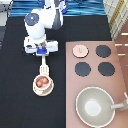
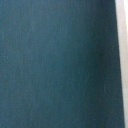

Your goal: Take the lid off the pot, put the pot on the plate, and use the tool to push the pot to the front of the table.

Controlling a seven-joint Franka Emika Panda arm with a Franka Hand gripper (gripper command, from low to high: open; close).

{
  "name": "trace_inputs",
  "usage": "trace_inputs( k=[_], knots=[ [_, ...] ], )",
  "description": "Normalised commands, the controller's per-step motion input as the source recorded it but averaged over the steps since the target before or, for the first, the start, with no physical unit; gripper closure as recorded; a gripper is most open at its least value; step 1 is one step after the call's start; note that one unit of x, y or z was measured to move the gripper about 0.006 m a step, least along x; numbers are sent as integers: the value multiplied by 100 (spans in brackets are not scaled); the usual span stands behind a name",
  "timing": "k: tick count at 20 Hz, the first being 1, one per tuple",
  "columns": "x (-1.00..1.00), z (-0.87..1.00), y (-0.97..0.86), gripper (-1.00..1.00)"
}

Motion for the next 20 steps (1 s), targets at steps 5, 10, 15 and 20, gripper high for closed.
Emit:
trace_inputs(
  k=[5, 10, 15, 20],
  knots=[
    [100, 49, 6, 100],
    [100, 52, 5, 100],
    [27, 9, 19, 100],
    [-85, 3, 37, 100]
  ],
)
